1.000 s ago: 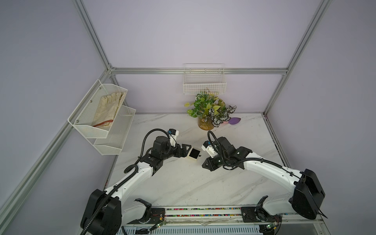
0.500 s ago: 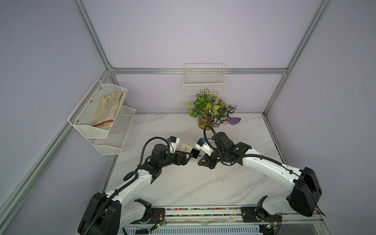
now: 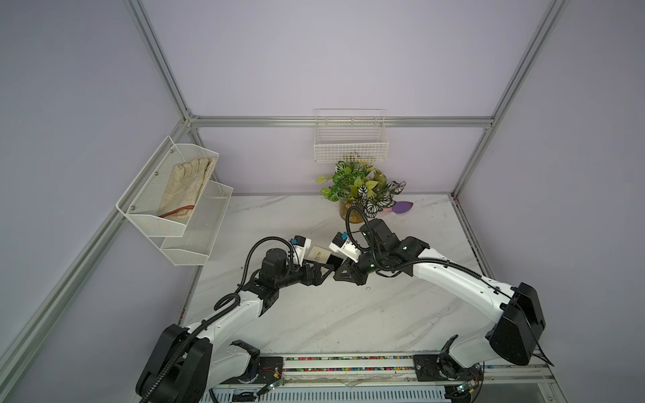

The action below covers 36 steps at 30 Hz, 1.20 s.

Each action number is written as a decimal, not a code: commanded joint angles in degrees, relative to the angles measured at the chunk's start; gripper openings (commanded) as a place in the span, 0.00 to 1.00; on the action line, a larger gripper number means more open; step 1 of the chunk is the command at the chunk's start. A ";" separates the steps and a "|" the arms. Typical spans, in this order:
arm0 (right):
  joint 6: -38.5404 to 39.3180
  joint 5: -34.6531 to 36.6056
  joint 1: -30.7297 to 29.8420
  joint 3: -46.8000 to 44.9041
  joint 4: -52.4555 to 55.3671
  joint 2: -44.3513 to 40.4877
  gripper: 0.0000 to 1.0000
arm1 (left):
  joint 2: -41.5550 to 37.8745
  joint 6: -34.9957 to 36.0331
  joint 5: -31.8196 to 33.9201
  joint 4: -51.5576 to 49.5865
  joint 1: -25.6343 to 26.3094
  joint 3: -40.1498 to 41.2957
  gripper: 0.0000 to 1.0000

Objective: Place the earrings into the drawer-style jewelry box
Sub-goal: Pick up the earring from the center of the board, then insert the earring into the inner lining.

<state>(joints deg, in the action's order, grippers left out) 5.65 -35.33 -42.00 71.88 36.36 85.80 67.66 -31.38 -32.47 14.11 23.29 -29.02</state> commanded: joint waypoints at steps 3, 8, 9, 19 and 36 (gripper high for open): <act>-0.79 7.79 0.24 3.60 5.29 2.36 0.02 | 1.70 -1.86 12.90 -4.03 -1.09 -1.06 0.94; -3.00 17.69 0.25 9.43 13.32 8.07 0.02 | 2.62 -4.50 16.49 -2.24 -6.75 0.19 0.93; -2.99 19.59 0.29 10.99 15.23 9.95 0.02 | 3.05 -4.61 17.10 -2.12 -7.71 0.06 0.93; -2.35 25.63 0.77 27.46 25.08 26.16 0.04 | 12.12 -4.93 15.04 1.23 -12.19 -3.92 0.92; 7.46 30.50 1.65 47.90 37.47 43.21 0.03 | 25.09 -5.05 5.50 4.60 -14.24 -9.77 0.89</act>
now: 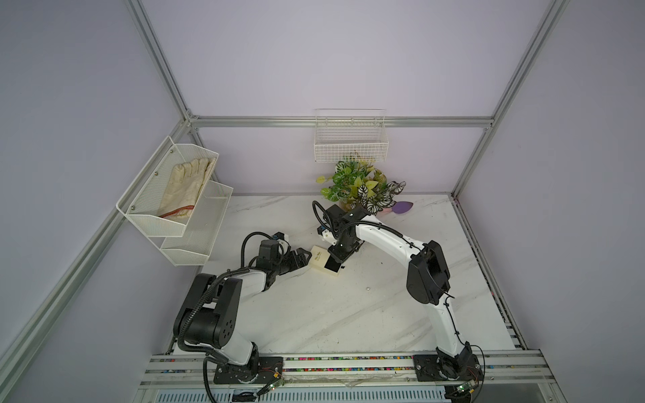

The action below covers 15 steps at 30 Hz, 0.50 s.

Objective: Place the earrings into the drawer-style jewelry box
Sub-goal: Insert the earring into the inner lining.

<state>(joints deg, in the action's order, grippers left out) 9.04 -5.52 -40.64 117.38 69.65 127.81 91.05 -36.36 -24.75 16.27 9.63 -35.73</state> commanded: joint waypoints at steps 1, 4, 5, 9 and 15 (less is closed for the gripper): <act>4.58 0.74 0.31 2.87 4.55 1.61 0.03 | 2.37 0.05 -2.53 2.43 -0.60 -3.40 0.89; 5.53 1.12 0.56 5.21 5.74 3.41 0.02 | 4.14 0.30 -3.44 2.10 -0.74 -4.65 0.88; 5.78 1.29 0.56 6.27 6.18 4.24 0.02 | 4.70 0.41 -3.53 2.08 -0.83 -5.08 0.88; 6.36 1.92 0.65 9.78 8.10 7.08 0.01 | 6.53 1.01 -4.36 1.64 -0.84 -6.45 0.84; 7.38 1.74 0.65 12.68 8.90 9.40 0.01 | 7.76 1.84 -5.73 1.57 -0.84 -7.48 0.78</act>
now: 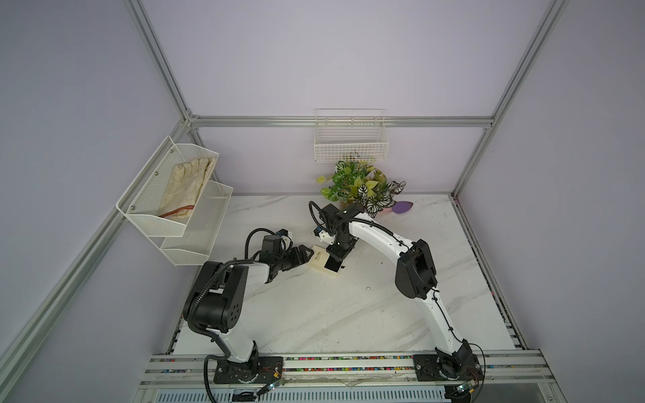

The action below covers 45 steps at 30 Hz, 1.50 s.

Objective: Place the earrings into the drawer-style jewelry box
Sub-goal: Insert the earring into the inner lining.

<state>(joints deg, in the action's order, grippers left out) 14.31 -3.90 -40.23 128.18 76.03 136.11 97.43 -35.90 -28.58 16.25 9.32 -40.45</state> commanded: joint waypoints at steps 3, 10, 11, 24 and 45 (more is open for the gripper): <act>2.42 -0.06 0.24 3.07 2.89 2.02 0.01 | 2.13 1.56 -2.62 1.60 -0.53 -3.06 0.76; 2.66 0.03 0.33 4.53 3.25 3.45 0.01 | 3.41 1.92 -2.87 1.59 -0.60 -3.28 0.68; 2.70 0.03 0.36 4.63 3.25 3.54 0.01 | 3.60 1.97 -2.97 1.57 -0.56 -3.39 0.67; 2.61 0.11 0.41 5.41 3.38 4.72 0.01 | 5.66 2.11 -3.50 1.65 -0.53 -4.11 0.52; 2.78 0.12 0.41 7.61 4.65 6.60 0.00 | 8.50 3.03 -4.62 1.23 0.17 -5.91 0.35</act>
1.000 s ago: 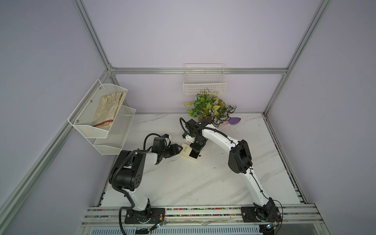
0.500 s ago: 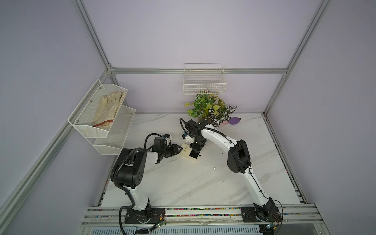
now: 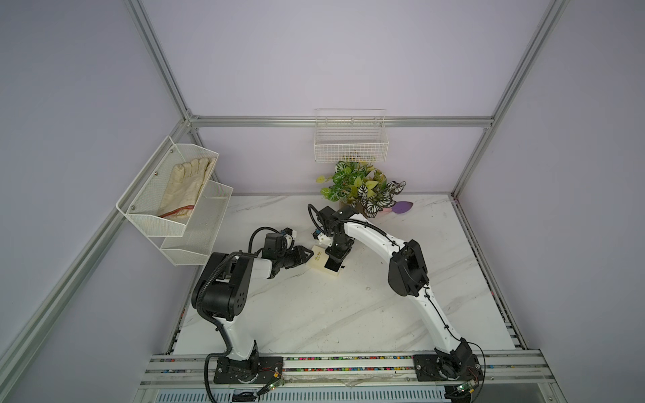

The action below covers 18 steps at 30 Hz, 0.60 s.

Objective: Place the earrings into the drawer-style jewelry box
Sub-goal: Insert the earring into the inner lining.

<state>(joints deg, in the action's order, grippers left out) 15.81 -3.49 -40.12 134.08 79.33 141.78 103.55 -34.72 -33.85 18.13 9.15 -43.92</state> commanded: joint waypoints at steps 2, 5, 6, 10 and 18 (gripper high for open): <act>1.36 -0.38 0.33 1.90 1.31 1.12 0.00 | 2.56 1.92 0.61 -0.77 0.54 -2.52 0.34; 1.44 -0.88 0.30 2.28 1.27 1.33 0.00 | 2.70 2.12 0.62 -0.90 0.64 -2.65 0.33; 1.49 -1.07 0.30 2.45 1.35 1.51 0.00 | 2.75 2.13 0.57 -0.95 0.70 -2.74 0.33; 1.54 -1.35 0.31 2.76 1.68 1.92 0.00 | 2.87 2.37 0.71 -1.26 0.78 -2.77 0.32; 1.60 -1.49 0.30 2.66 1.62 2.18 0.00 | 3.24 2.46 0.62 -1.43 0.78 -3.03 0.31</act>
<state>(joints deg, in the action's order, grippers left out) 16.36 -4.23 -40.12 135.55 79.55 142.54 104.27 -33.61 -34.15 18.37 9.52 -44.80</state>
